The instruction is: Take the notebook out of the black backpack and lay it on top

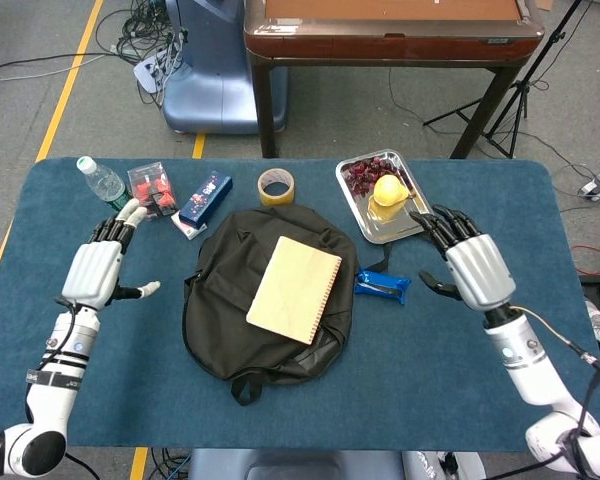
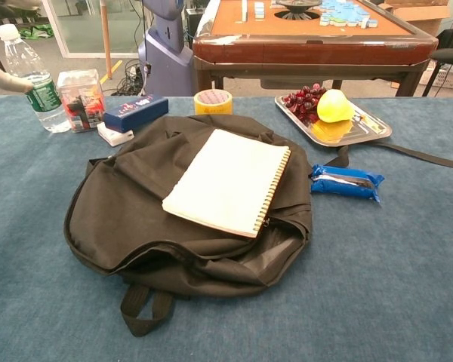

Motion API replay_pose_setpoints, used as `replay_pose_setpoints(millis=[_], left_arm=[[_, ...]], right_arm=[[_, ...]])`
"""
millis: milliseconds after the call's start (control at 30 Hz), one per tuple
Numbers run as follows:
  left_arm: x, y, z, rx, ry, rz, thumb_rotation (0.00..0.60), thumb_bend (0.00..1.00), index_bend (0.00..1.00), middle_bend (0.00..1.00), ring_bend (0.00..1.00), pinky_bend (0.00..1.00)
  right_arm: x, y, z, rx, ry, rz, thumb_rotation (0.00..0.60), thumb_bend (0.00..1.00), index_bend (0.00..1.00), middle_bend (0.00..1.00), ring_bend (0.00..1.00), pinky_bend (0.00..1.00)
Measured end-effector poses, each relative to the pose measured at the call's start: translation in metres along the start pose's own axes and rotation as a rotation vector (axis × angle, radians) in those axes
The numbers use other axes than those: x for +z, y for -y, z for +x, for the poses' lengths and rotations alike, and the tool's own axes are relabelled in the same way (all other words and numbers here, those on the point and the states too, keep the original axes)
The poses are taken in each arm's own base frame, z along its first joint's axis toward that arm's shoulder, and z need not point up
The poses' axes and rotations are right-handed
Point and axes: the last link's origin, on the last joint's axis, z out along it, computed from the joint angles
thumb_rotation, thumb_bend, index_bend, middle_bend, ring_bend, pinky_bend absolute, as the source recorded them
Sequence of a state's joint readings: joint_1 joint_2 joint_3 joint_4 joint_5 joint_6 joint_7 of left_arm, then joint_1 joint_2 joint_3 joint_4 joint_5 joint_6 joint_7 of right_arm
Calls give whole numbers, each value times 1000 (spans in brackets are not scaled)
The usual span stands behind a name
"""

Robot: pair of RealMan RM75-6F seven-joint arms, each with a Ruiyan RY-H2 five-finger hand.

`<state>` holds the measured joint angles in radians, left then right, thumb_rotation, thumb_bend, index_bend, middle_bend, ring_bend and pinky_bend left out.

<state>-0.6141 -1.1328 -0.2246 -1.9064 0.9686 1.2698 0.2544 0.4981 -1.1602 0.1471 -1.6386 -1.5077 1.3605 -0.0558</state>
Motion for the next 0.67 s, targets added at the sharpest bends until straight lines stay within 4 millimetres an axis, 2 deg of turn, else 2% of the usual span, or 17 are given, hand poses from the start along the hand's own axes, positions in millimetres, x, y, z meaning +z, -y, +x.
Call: replay_pose_setpoints(millis=[100,200,433,667], left_arm=[[-4,12,1,13,-22,14,600,111,1,0,0,47],[-10,24,2,19,-42,25,600,111,28,0,0,47],[-39,57,-1,53,-92,64,600,110,91,0,0,47],[-77,83,-8,78,-102,99,600,111,102,0,0,47]], right_arm=[[-21,-9,8,-63,29,-43,600,271,406,416,366,436],[-46,-19,15,-105,69,-102,600,274,438,437,396,465],[-97,-38,20,-134,148,-242,600,279,470,446,410,486],[-131,-39,18,-95,184,-301,600,281,469,446,410,486]])
